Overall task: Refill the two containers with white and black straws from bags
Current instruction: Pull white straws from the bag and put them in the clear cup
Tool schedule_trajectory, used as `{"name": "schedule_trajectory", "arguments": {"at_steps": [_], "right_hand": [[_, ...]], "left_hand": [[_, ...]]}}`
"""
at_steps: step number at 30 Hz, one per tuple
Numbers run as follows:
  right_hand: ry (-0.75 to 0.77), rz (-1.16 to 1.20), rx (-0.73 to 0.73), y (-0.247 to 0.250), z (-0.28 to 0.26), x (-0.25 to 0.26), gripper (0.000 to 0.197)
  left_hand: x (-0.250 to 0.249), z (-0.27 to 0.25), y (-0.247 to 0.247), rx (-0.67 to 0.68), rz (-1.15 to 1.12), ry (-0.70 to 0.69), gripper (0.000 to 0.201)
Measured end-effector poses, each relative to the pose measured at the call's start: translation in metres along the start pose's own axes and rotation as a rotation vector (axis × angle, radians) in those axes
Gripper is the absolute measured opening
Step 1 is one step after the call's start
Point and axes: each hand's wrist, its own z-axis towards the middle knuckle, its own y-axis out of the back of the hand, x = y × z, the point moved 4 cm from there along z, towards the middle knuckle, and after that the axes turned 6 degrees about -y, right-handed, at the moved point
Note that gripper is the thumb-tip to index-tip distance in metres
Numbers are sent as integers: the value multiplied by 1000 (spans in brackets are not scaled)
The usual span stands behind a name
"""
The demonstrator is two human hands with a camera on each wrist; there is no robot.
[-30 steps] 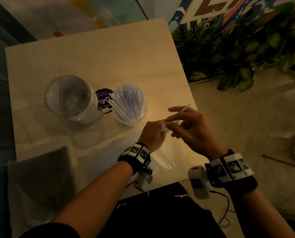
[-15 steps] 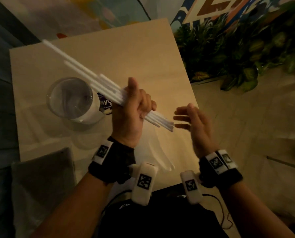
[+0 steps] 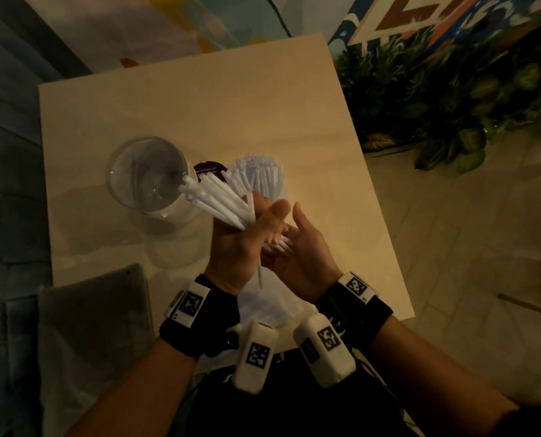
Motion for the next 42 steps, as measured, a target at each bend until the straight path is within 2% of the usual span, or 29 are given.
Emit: {"name": "schedule_trajectory", "arguments": {"at_steps": [4,8,13,18,21,26,30,33,38,42], "right_hand": [[-7,31,-5,6,1,-6,80],[6,17,-35,11,3,-14,64],[-27,-2,-76,14,9,-31,74],[19,70,68,-1,7,-28,83],[36,34,66,-3,8,-23,85],[85,-52,-90,21,5,-14,74],[170,-142,-172,48,-6,-4,74],[202,-166,-234,70,-13,-1,73],[234,-168,-311,96,-26,2,69],[264,-283,-404,107,-30,5,53]], "left_hand": [[4,-4,5,2,24,32,42],[-3,-2,1,25,-95,23,55],[-26,4,-3,33,-223,-95,56],[-13,-1,1,50,-41,-64,55],[-1,-11,5,36,67,-21,54],[-2,0,17,-9,12,-28,51],[-8,27,26,-111,123,-80,49],[0,54,30,-177,221,-78,40],[28,75,38,-183,477,-42,39],[29,75,39,-133,569,-64,32]]}}
